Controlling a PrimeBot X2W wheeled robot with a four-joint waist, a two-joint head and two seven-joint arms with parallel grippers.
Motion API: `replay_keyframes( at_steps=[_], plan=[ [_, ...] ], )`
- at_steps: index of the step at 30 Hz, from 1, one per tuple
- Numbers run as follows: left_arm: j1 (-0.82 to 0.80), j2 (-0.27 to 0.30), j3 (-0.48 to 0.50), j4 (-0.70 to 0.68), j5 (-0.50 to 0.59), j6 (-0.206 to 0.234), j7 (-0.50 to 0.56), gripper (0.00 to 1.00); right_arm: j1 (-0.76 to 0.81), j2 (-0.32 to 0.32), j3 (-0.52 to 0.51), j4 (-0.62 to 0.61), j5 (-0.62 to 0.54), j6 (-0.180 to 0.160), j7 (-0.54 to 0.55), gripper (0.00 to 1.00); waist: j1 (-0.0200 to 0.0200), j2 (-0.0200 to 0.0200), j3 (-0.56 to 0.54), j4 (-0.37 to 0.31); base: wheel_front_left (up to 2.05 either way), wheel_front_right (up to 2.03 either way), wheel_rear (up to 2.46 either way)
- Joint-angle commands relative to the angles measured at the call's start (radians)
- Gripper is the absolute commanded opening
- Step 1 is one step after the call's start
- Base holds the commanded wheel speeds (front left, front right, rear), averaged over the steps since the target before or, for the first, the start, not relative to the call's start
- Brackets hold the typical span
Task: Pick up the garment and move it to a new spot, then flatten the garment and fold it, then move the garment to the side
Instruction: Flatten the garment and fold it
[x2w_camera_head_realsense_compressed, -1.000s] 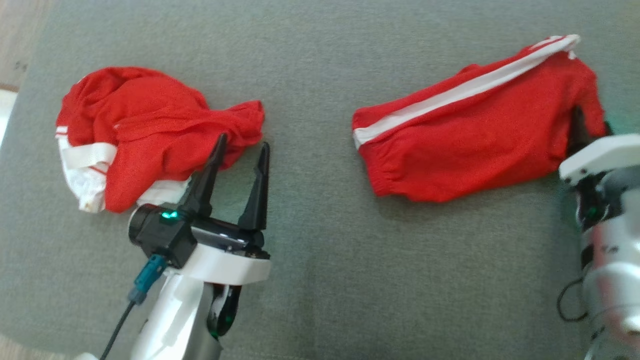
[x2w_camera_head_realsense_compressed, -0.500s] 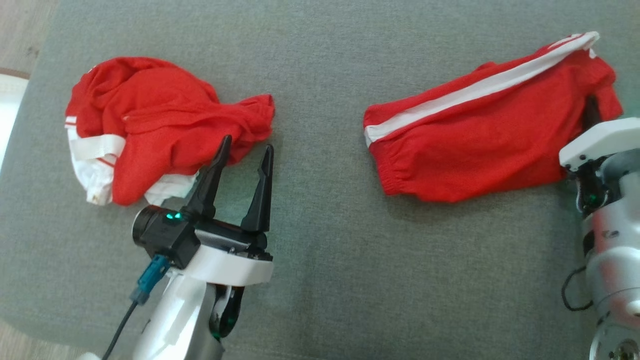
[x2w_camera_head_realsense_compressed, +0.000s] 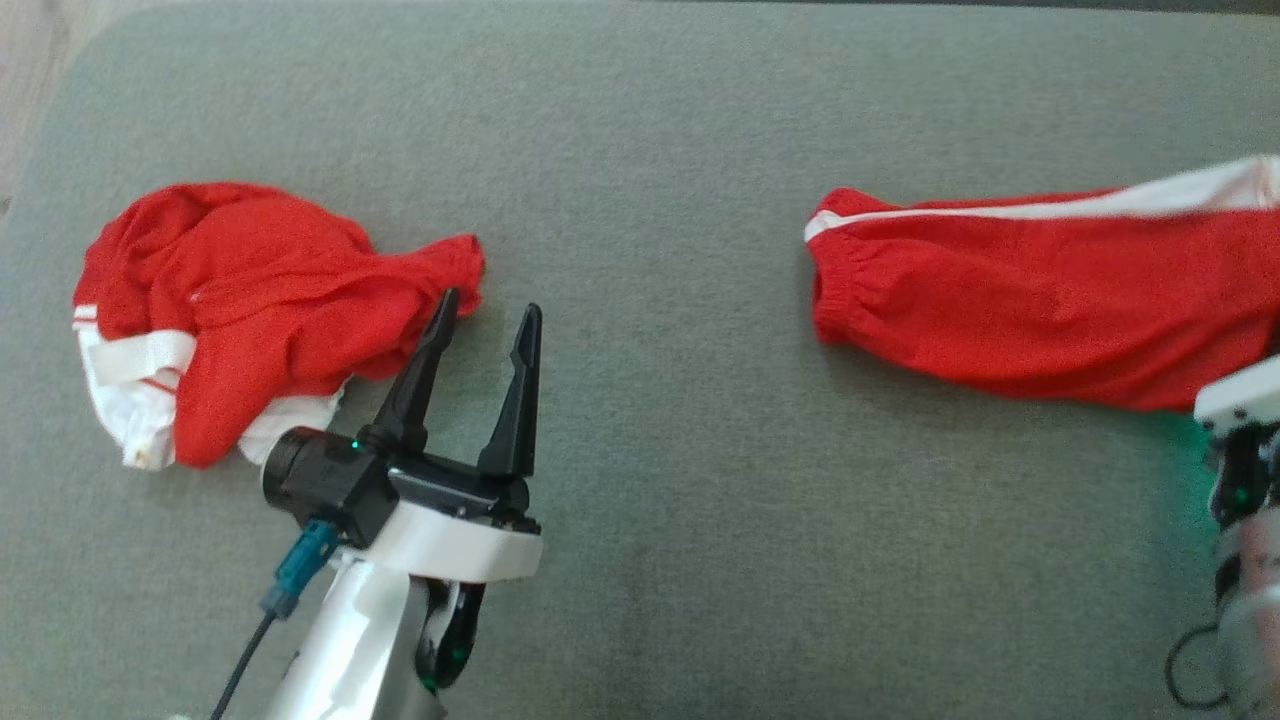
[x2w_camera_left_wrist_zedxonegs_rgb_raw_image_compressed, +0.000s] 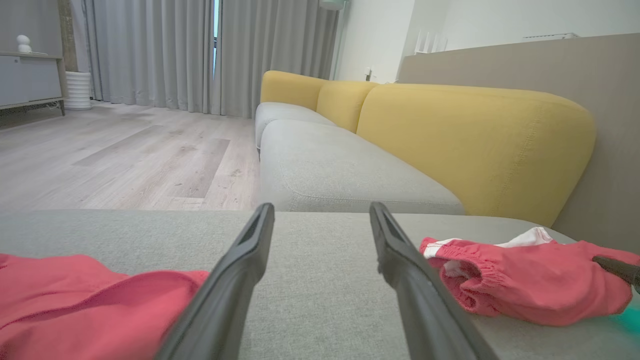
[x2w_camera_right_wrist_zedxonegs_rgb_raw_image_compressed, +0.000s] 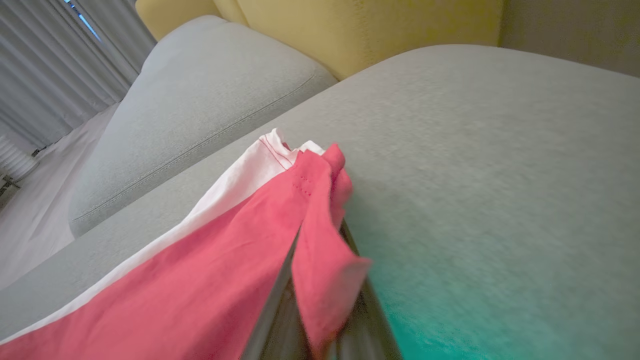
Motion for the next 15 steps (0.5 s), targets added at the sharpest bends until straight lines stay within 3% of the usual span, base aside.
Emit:
replay_keyframes(
  at_steps=[1,8,15],
  plan=[
    [0.002,0.004,0.038,-0.028,0.012,0.004,-0.005,1.0,0.017,0.005,0.002,-0.039,-0.008,-0.001,-0.018,0.0,0.0,0.0,-0.021,-0.021,0.0,0.0,0.0],
    [0.011,0.004,0.037,-0.028,0.019,0.0,-0.005,1.0,0.042,0.043,-0.03,-0.082,-0.004,-0.001,-0.024,0.0,0.0,0.0,-0.029,-0.032,0.0,0.0,0.0],
    [0.016,0.004,0.034,-0.013,0.026,-0.004,-0.005,1.0,0.033,0.104,0.063,-0.171,0.018,-0.001,-0.025,0.0,0.0,0.0,-0.049,-0.021,0.0,0.0,0.0]
  ],
)
